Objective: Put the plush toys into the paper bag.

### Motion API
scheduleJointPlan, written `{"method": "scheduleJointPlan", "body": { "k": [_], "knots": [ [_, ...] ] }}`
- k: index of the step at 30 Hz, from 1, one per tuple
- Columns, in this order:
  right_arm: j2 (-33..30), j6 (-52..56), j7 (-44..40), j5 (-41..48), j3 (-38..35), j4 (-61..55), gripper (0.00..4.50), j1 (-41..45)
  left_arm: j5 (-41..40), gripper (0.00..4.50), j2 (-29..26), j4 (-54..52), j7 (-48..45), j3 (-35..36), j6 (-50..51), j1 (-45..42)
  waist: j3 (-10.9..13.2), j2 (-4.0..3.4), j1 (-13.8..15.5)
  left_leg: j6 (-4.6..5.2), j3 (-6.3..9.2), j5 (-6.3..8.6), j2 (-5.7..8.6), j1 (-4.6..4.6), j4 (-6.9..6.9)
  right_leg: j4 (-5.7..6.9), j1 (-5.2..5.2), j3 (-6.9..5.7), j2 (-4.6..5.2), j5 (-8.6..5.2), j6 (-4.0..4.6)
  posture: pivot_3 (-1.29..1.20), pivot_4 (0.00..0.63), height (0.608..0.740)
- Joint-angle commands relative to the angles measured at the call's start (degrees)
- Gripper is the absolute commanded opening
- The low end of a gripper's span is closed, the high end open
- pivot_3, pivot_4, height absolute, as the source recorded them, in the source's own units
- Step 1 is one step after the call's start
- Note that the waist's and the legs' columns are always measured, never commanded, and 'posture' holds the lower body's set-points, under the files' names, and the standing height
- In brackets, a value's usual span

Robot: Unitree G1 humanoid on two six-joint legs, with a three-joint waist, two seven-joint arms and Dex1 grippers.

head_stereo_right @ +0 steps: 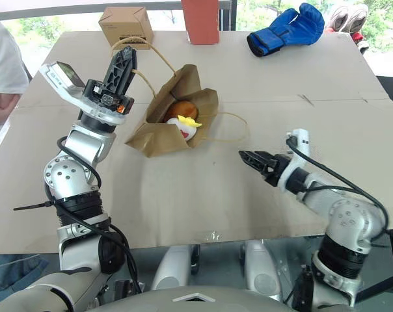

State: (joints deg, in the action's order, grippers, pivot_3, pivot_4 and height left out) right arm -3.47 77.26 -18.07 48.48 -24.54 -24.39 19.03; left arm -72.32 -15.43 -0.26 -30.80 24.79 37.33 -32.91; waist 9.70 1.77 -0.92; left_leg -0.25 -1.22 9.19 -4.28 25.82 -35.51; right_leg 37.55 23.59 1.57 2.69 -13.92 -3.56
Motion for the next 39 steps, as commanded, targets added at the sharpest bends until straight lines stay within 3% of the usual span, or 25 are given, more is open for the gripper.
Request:
{"method": "scheduleJointPlan", "body": {
  "k": [1,5,6,13,16,23,29,32,35,36,39],
  "knots": [
    [-0.41,-3.34,0.09,0.24,3.05,3.41,3.22,4.02,-1.2,0.0,-0.46,-2.02,-0.15,0.66,-0.26,-0.64,0.0,0.01,0.01,0.0,0.0,0.0,0.0,0.0,-0.01,-0.01,0.0,0.0,0.0,0.0,0.0,0.0,0.15,0.74],
    [0.2,-8.8,-0.83,-1.58,5.48,11.34,3.22,8.16,-1.28,0.0,-0.14,-3.75,0.14,0.43,-0.26,0.34,-0.01,0.01,0.15,0.0,0.03,0.0,0.0,0.05,0.04,-0.04,0.0,-0.03,0.0,0.03,-0.07,0.0,0.15,0.74],
    [0.38,-9.67,-0.94,-1.05,5.35,12.49,2.98,9.23,-1.32,0.0,-0.18,-4.22,0.19,0.44,-0.25,0.6,0.0,0.01,0.11,0.0,0.02,0.01,0.01,0.08,0.05,-0.08,0.0,-0.03,0.0,0.1,-0.2,0.0,0.15,0.74],
    [-0.51,-16.86,-4.93,0.53,7.07,12.06,0.06,10.87,-1.85,0.0,-0.17,-6.47,1.25,0.92,-0.75,2.03,0.0,0.0,0.07,0.0,0.03,0.0,0.0,0.08,0.06,-0.07,0.01,-0.04,0.0,0.12,-0.22,0.0,0.15,0.74],
    [-0.43,-18.61,-5.89,5.0,5.94,8.43,0.06,11.79,-1.99,0.0,-0.58,-6.42,1.39,1.2,-0.91,2.07,0.0,0.0,0.12,0.0,0.03,0.01,0.01,0.08,0.06,-0.07,0.01,-0.04,0.0,0.12,-0.22,0.0,0.15,0.74],
    [-1.78,-17.4,2.77,15.42,6.58,0.68,0.06,21.79,2.2,0.0,-6.99,0.81,-3.4,1.24,-1.11,-1.98,0.03,-0.04,-0.04,0.0,0.04,0.0,-0.01,0.05,0.06,0.03,0.07,-0.05,-0.01,0.11,-0.2,0.0,0.15,0.74],
    [-7.56,-16.18,5.95,16.77,11.34,-2.71,0.06,22.49,16.29,0.0,-14.68,12.66,-16.49,-6.8,-4.61,-7.75,0.01,-0.02,0.34,0.0,0.03,0.01,0.01,0.09,0.11,-0.16,0.02,-0.1,0.02,-0.01,0.01,0.0,0.15,0.74],
    [-10.17,-17.55,7.22,11.21,16.24,-5.21,0.06,16.04,30.97,0.0,-16.39,17.68,-21.15,-16.07,-13.32,-8.53,0.0,0.0,0.46,0.0,0.0,0.01,0.02,0.15,0.13,-0.28,0.02,-0.1,0.06,-0.01,0.01,0.0,0.15,0.74],
    [-13.56,-18.48,5.02,12.04,16.87,-9.72,0.84,11.24,33.39,0.0,-17.21,17.26,-26.14,-17.24,-15.63,-7.81,0.01,-0.01,0.23,0.0,-0.04,0.01,0.03,0.24,0.18,-0.31,0.14,-0.06,0.08,0.0,0.01,0.0,0.15,0.74],
    [-14.48,-18.41,5.12,13.28,16.11,-10.47,1.32,10.63,33.47,0.73,-17.39,17.08,-26.93,-16.58,-16.15,-7.81,0.02,-0.02,0.02,0.0,-0.03,0.01,0.02,0.35,0.18,-0.31,0.21,-0.07,0.08,0.0,0.01,0.0,0.15,0.74],
    [-18.02,-17.4,5.7,17.0,13.96,-12.04,2.87,9.05,33.99,2.0,-18.61,17.52,-27.42,-14.57,-16.39,-7.56,0.02,-0.02,-0.25,0.0,-0.03,0.01,-0.02,0.34,0.19,-0.25,0.29,-0.06,0.04,0.06,-0.1,0.0,0.15,0.74]
  ]
}}
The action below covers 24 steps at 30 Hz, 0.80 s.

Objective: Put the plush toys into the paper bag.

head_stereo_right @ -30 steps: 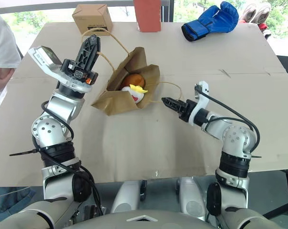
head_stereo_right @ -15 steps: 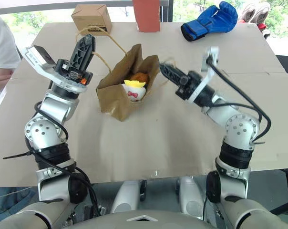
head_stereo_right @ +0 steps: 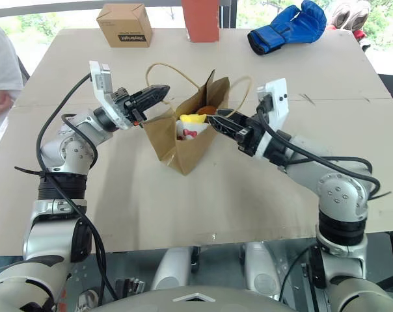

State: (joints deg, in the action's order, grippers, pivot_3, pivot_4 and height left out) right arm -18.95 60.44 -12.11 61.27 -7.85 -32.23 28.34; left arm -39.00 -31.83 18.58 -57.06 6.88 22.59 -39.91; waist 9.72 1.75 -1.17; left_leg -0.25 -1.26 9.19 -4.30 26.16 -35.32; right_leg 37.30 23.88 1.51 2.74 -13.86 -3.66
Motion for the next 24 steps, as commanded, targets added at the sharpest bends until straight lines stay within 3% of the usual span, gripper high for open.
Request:
{"method": "scheduleJointPlan", "body": {
  "k": [1,3,5,13,16,19,22,24],
  "knots": [
    [-4.05,-0.25,-0.21,6.21,-3.57,-5.02,3.36,-0.86,0.88,2.46,-2.96,-1.32,-1.37,3.88,-1.45,-0.16,0.0,0.0,0.03,0.0,0.01,0.0,-0.01,-0.04,0.02,0.05,0.0,0.0,-0.02,-0.01,0.01,0.0,0.15,0.74],
    [-7.83,0.55,0.09,10.03,-5.48,-6.34,4.37,-1.9,0.54,3.48,-4.79,-2.08,-2.15,5.28,-0.11,1.27,0.0,0.0,0.05,0.0,0.04,0.0,-0.04,-0.06,0.05,0.07,0.0,-0.02,-0.04,-0.04,0.05,0.0,0.15,0.74],
    [-12.6,1.28,-0.66,12.32,-6.99,-7.34,4.5,-3.35,-1.36,4.34,-6.11,-4.07,-2.49,6.85,2.82,3.05,0.01,-0.01,0.15,0.0,0.01,0.0,-0.03,-0.08,0.06,0.06,-0.02,0.0,-0.02,-0.05,0.08,0.0,0.15,0.74],
    [-31.53,2.24,-3.08,21.24,-13.99,-8.96,4.5,-8.42,-5.83,4.42,-7.93,-11.35,-4.01,10.68,9.16,9.56,0.02,0.0,0.55,0.0,-0.03,0.0,0.03,-0.03,-0.04,-0.11,-0.12,-0.04,0.17,-0.09,0.15,0.0,0.15,0.74],
    [-35.69,1.19,-5.31,19.82,-16.58,-10.08,4.5,-14.04,-5.59,4.42,-10.52,-12.62,-9.98,8.81,10.21,12.06,-0.01,0.05,0.53,0.01,-0.05,0.01,0.04,-0.05,0.01,-0.22,-0.15,-0.04,0.2,-0.09,0.15,0.0,0.15,0.74],
    [-36.1,-3.03,-9.28,9.45,-10.76,-9.73,3.24,-16.55,-2.67,4.5,-12.05,-12.37,-14.54,5.5,8.3,12.73,-0.01,0.05,0.55,0.02,-0.03,0.01,0.02,-0.08,0.02,-0.25,-0.18,-0.08,0.15,-0.09,0.15,0.0,0.15,0.74],
    [-31.58,-10.77,-12.72,-7.77,6.39,-3.91,1.95,-11.01,0.67,4.5,-12.3,-11.77,-18.33,1.52,5.73,12.92,-0.02,0.06,0.24,0.01,-0.05,0.01,0.02,-0.16,-0.03,-0.25,-0.21,-0.06,0.15,-0.08,0.14,0.0,0.15,0.74],
    [-26.21,-15.77,-14.22,-15.56,14.14,1.85,1.39,-6.36,1.03,4.5,-11.9,-11.29,-18.64,0.78,5.99,12.3,-0.02,0.06,-0.03,0.01,-0.07,0.01,0.02,-0.21,-0.08,-0.25,-0.22,-0.03,0.16,-0.08,0.15,0.0,0.15,0.74]
  ]
}}
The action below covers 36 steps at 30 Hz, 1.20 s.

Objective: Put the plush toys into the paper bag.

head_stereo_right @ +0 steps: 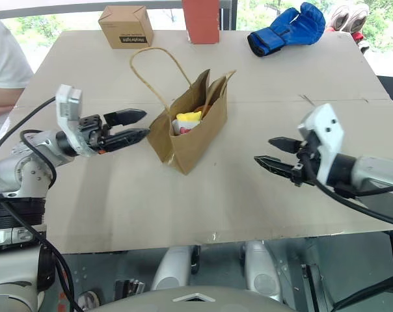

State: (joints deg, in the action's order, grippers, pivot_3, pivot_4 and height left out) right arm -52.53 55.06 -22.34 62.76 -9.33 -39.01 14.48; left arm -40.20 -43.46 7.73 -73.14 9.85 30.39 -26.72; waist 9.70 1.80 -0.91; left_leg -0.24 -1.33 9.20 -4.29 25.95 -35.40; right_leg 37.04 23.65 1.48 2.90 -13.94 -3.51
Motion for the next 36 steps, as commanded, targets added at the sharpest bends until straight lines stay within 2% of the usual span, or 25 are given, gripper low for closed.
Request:
{"method": "scheduleJointPlan", "body": {
  "k": [1,2,3,4,6,9,13,18,22,25,29,30,31,32,33,35,36],
  "knots": [
    [9.84,-12.54,-4.67,-19.95,17.82,11.32,0.87,9.25,2.06,4.5,-0.15,-0.47,-2.75,-2.32,-1.33,-1.11,0.01,0.01,-0.28,0.0,-0.01,0.0,0.0,-0.04,0.0,0.01,0.0,0.04,-0.02,0.03,0.04,0.0,0.15,0.74],
    [13.49,-14.97,-5.54,-23.2,20.76,15.36,0.57,12.13,2.03,4.5,0.05,-1.14,-2.63,-2.4,-1.11,-0.81,0.05,-0.05,-0.33,0.0,0.04,0.0,-0.02,0.0,-0.03,0.0,0.05,0.02,-0.06,0.04,0.06,0.0,0.15,0.74],
    [16.05,-16.76,-6.46,-25.67,22.68,18.35,0.08,14.11,2.09,4.5,0.18,-1.45,-2.54,-2.51,-1.1,-0.69,0.05,-0.05,-0.29,0.0,0.02,0.0,0.0,0.01,0.0,0.02,0.08,0.05,-0.07,0.05,0.06,0.0,0.15,0.74],
    [19.08,-18.89,-7.42,-28.27,24.69,21.96,0.04,16.35,2.03,4.5,0.32,-2.41,-2.22,-2.63,-0.91,-0.16,0.07,-0.08,-0.19,0.0,0.02,0.0,-0.02,0.03,-0.02,0.03,0.08,0.06,-0.11,0.05,0.07,0.0,0.15,0.74],
    [24.24,-21.44,-8.5,-31.83,27.61,27.6,0.04,19.8,1.83,4.5,1.17,-5.4,0.16,-2.62,-0.38,1.15,0.06,-0.07,-0.03,0.01,0.05,0.0,-0.01,0.12,0.02,0.06,0.14,0.05,-0.16,0.11,-0.03,0.0,0.15,0.74],
    [27.98,-22.84,-10.33,-34.85,28.96,30.32,0.04,21.05,1.41,4.5,2.72,-11.98,5.14,-2.15,0.43,4.08,0.07,-0.07,0.53,0.0,0.1,0.0,-0.01,0.26,0.07,0.05,0.22,0.01,-0.17,0.19,-0.18,0.0,0.15,0.74],
    [30.05,-22.56,-12.34,-35.54,28.0,30.14,0.04,20.23,2.24,4.5,4.99,-17.92,12.0,-1.63,0.49,7.38,0.07,-0.07,0.64,0.0,0.16,0.0,0.0,0.38,0.05,0.04,0.23,-0.07,-0.15,0.19,-0.2,0.0,0.15,0.74],
    [31.89,-22.22,-13.77,-37.0,27.99,30.0,0.04,19.43,3.59,4.5,8.11,-22.84,19.79,-1.9,0.22,9.75,0.07,-0.07,0.42,-0.02,0.14,-0.01,-0.01,0.1,0.02,0.22,0.11,-0.04,-0.16,0.18,-0.18,0.0,0.15,0.74],
    [35.18,-22.07,-14.19,-37.49,28.11,30.58,0.04,19.76,16.7,4.5,13.32,-25.39,33.61,-5.97,-6.81,10.13,0.06,-0.07,0.42,-0.03,0.11,-0.02,-0.01,-0.05,-0.05,0.49,0.06,0.01,-0.16,0.07,0.01,0.0,0.15,0.74],
    [35.9,-21.83,-14.41,-38.31,27.64,30.37,0.04,19.22,18.44,4.5,16.94,-26.85,37.23,-6.69,-8.9,12.16,0.06,-0.07,0.37,-0.04,0.09,-0.02,0.0,-0.1,-0.05,0.58,0.06,0.05,-0.18,0.17,-0.16,0.0,0.15,0.74],
    [35.37,-21.28,-14.27,-38.74,26.55,28.43,0.0,17.59,18.31,2.69,19.95,-26.7,38.34,-6.52,-11.37,13.17,0.06,-0.06,0.45,-0.04,0.08,-0.02,0.0,-0.1,-0.04,0.6,0.06,0.05,-0.18,0.17,-0.16,0.0,0.15,0.74],
    [34.77,-21.12,-14.07,-38.67,25.86,27.18,0.0,16.67,18.53,2.36,20.26,-25.66,38.43,-6.2,-12.37,12.88,0.06,-0.06,0.46,-0.04,0.09,-0.02,0.0,-0.1,-0.05,0.6,0.06,0.05,-0.18,0.17,-0.16,0.0,0.15,0.74],
    [33.61,-21.93,-14.1,-39.01,25.1,25.22,0.0,15.23,18.35,1.8,20.34,-24.23,38.14,-5.66,-13.12,12.26,0.06,-0.06,0.54,-0.04,0.09,-0.02,0.0,-0.1,-0.05,0.6,0.06,0.05,-0.18,0.17,-0.17,0.0,0.15,0.74],
    [32.57,-22.55,-14.16,-39.1,24.33,23.18,0.0,13.79,18.04,1.67,20.2,-22.88,37.48,-5.24,-13.6,11.68,0.06,-0.06,0.71,-0.04,0.08,-0.02,0.01,-0.11,-0.05,0.6,0.06,0.05,-0.17,0.16,-0.16,0.0,0.15,0.74],
    [31.69,-23.16,-13.72,-39.55,23.55,21.13,0.0,12.36,17.9,1.01,19.85,-21.55,36.52,-5.04,-14.29,11.18,0.06,-0.06,0.82,-0.04,0.08,-0.02,0.02,-0.08,-0.07,0.59,0.05,0.05,-0.16,0.17,-0.16,0.0,0.15,0.74],
    [30.52,-27.04,-12.33,-41.4,21.57,16.65,0.0,8.76,17.42,0.29,18.59,-18.25,32.3,-4.8,-17.52,9.84,0.06,-0.06,0.85,-0.04,0.07,-0.02,0.02,-0.09,-0.08,0.58,0.06,0.06,-0.16,0.16,-0.15,0.0,0.15,0.74],
    [29.32,-26.78,-13.35,-39.49,19.47,14.12,0.0,6.76,17.11,0.03,17.75,-15.81,28.89,-4.9,-19.89,8.67,0.05,-0.06,0.83,-0.04,0.07,-0.02,0.02,-0.1,-0.09,0.58,0.06,0.06,-0.16,0.11,-0.07,0.0,0.15,0.74]
  ]
}}
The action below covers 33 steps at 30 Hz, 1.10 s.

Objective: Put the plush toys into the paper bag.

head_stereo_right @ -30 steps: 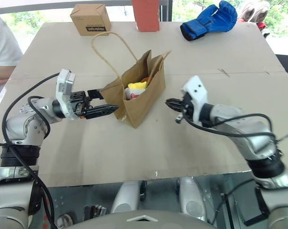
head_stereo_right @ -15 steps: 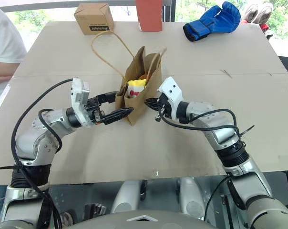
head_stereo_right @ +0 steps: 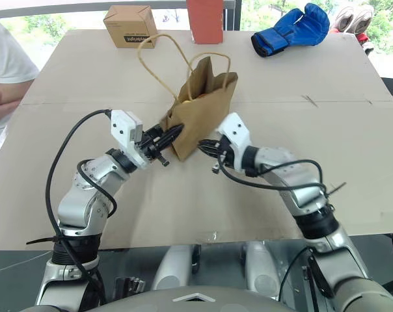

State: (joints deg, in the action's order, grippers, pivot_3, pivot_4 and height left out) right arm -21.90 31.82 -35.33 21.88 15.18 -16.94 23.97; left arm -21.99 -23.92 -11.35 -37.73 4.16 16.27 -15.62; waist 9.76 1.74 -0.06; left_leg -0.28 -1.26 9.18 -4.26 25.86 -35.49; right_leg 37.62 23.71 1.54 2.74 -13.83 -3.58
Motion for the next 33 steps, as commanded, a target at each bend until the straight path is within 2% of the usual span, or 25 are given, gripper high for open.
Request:
{"method": "scheduleJointPlan", "body": {
  "k": [1,4,8,11,12,13,18,19,22,27,28,33],
  "knots": [
    [-2.77,-4.1,-0.75,1.88,-7.13,-10.69,0.0,-4.92,-2.1,0.03,-2.76,6.2,-10.68,0.92,-7.65,-3.91,0.0,0.0,-0.01,0.0,0.01,0.0,-0.01,-0.02,0.0,0.0,0.0,0.0,-0.01,-0.03,0.05,0.0,0.15,0.74],
    [-10.25,-2.01,-3.18,3.88,-14.89,-20.48,0.75,-14.6,-4.45,0.0,-6.48,18.39,-26.57,0.83,-13.76,-11.49,0.0,-0.01,0.73,0.0,0.02,0.0,0.0,-0.01,0.01,0.0,0.0,-0.03,-0.01,-0.06,0.09,0.0,0.15,0.74],
    [-16.42,0.0,-5.23,9.97,-31.96,-31.15,2.59,-30.44,-6.06,0.0,-9.6,35.72,-48.62,-1.24,-17.72,-24.07,-0.03,0.04,1.0,0.0,0.0,0.0,0.03,0.06,-0.02,-0.18,-0.07,-0.06,0.02,-0.08,0.11,0.0,0.15,0.74],
    [-17.66,0.5,-6.16,12.41,-40.21,-34.85,3.71,-38.78,-3.95,0.0,-10.13,47.62,-54.65,-5.78,-23.15,-31.59,-0.08,0.04,1.0,0.01,-0.01,0.01,0.03,-0.01,-0.1,-0.2,-0.19,-0.04,0.03,-0.09,0.1,0.0,0.15,0.74],
    [-17.86,0.56,-5.97,12.82,-41.24,-35.6,4.25,-40.24,-3.85,0.0,-10.01,51.01,-54.77,-7.47,-25.22,-33.54,-0.09,0.07,0.82,0.01,0.04,0.01,0.02,0.0,-0.14,-0.2,-0.19,-0.08,0.01,-0.09,0.1,0.0,0.15,0.74],
    [-18.03,0.56,-5.62,13.1,-41.87,-36.17,4.39,-41.19,-3.82,0.0,-9.56,54.16,-54.77,-8.41,-26.62,-35.38,-0.1,0.06,0.51,0.01,0.04,0.01,0.02,-0.02,-0.15,-0.2,-0.2,-0.07,0.01,-0.09,0.1,0.0,0.15,0.74],
    [-17.22,0.66,-0.73,11.37,-38.28,-36.97,4.39,-39.94,0.36,0.0,-6.44,68.96,-54.77,-11.67,-31.27,-41.41,-0.09,0.09,0.0,0.03,0.05,0.02,0.0,0.02,-0.46,0.03,-0.19,-0.03,0.0,-0.14,0.01,0.0,0.15,0.74],
    [-17.42,0.53,-0.31,10.72,-37.2,-36.65,4.5,-39.35,0.45,0.72,-6.2,70.01,-54.77,-11.78,-31.7,-41.57,-0.09,0.09,-0.03,0.03,0.06,0.02,0.0,0.02,-0.47,0.04,-0.19,-0.03,0.01,-0.14,0.03,0.0,0.15,0.74],
    [-17.56,0.37,0.12,10.8,-36.37,-36.3,4.5,-38.87,0.12,1.84,-5.74,71.28,-54.77,-10.0,-31.61,-42.04,-0.09,0.09,-0.03,0.03,0.07,0.02,0.0,0.09,-0.5,0.04,-0.17,-0.04,0.01,-0.1,0.09,0.0,0.15,0.74],
    [-17.03,-1.19,-2.63,14.53,-39.91,-33.48,4.5,-40.07,-1.86,4.27,-10.84,57.19,-50.25,-4.18,-20.59,-33.54,-0.08,0.09,-0.28,0.04,0.1,0.03,0.0,0.16,-0.5,0.03,-0.16,-0.06,0.02,-0.09,0.1,0.0,0.15,0.74],
    [-17.16,-1.56,-3.24,15.08,-40.61,-32.87,4.5,-40.27,-2.07,4.46,-11.97,53.24,-48.02,-3.15,-17.65,-31.04,-0.08,0.09,-0.65,0.04,0.1,0.03,0.0,0.15,-0.5,0.06,-0.16,-0.05,0.02,-0.09,0.1,0.0,0.15,0.74],
    [-18.61,-3.21,-7.59,17.26,-46.31,-28.55,4.5,-42.26,-8.1,4.46,-18.18,26.63,-36.15,5.01,1.09,-12.05,-0.07,0.04,-0.83,0.04,0.06,0.03,-0.1,0.0,-0.42,0.13,-0.17,-0.05,0.01,-0.1,0.09,0.0,0.15,0.74]
  ]
}}
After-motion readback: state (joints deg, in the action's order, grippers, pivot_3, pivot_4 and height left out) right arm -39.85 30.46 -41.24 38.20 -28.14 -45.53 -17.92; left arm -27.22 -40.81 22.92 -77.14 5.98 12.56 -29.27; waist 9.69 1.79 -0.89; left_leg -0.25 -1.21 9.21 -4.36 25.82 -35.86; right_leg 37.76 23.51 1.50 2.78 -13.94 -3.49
